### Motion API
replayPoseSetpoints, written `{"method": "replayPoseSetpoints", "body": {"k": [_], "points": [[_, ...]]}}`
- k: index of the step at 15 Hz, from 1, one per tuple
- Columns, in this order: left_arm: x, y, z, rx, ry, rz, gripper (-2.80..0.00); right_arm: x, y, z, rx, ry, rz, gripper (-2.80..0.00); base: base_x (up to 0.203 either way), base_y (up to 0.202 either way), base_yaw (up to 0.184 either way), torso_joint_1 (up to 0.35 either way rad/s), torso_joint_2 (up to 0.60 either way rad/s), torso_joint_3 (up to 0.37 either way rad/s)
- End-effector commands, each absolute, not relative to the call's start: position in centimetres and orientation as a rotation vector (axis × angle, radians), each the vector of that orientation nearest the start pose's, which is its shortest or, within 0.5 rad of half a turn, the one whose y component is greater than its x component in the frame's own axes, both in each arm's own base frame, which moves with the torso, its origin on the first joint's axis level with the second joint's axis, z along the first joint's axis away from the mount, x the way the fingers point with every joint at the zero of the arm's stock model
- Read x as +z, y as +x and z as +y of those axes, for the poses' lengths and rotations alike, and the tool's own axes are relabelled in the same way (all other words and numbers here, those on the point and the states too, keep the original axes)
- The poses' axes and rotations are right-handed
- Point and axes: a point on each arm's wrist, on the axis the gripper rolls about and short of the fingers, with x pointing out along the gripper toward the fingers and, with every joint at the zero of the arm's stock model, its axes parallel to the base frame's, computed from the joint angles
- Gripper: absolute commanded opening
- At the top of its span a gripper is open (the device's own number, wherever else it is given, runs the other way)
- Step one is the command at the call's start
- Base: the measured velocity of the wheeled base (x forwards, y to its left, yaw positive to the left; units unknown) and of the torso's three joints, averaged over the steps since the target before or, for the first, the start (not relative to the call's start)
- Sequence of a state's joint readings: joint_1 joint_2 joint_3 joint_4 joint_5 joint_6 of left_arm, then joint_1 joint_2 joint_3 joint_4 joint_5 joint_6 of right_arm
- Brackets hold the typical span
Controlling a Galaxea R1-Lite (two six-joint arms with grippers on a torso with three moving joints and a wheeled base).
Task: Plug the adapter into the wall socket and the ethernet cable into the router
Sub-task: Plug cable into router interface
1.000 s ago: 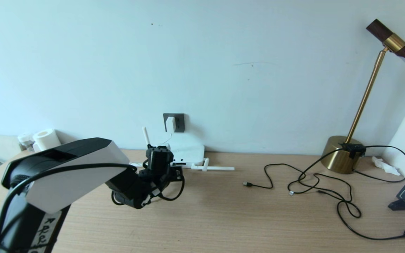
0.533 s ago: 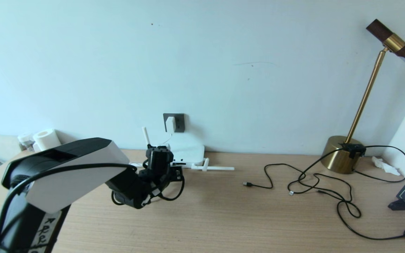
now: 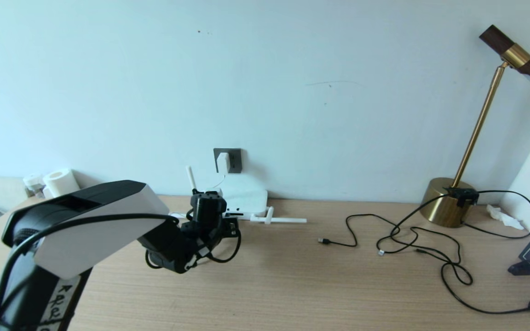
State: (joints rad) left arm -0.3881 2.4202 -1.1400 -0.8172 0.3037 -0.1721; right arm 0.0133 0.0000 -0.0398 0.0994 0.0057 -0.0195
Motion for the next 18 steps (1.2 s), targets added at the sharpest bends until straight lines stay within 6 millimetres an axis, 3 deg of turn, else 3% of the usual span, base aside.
{"method": "replayPoseSetpoints", "body": {"k": [1,18], "points": [[0.78,40.87,-15.91,-0.042,-0.015,0.436,-2.8,7.63,-2.6,-0.02,0.021,-0.02,0.061,0.0,0.0,0.0,0.0,0.0,0.0,0.0],[0.77,41.06,-15.98,-0.041,-0.017,0.431,-2.8,7.63,-2.6,-0.02,0.021,-0.02,0.061,0.0,0.0,0.0,0.0,0.0,0.0,0.0]]}}
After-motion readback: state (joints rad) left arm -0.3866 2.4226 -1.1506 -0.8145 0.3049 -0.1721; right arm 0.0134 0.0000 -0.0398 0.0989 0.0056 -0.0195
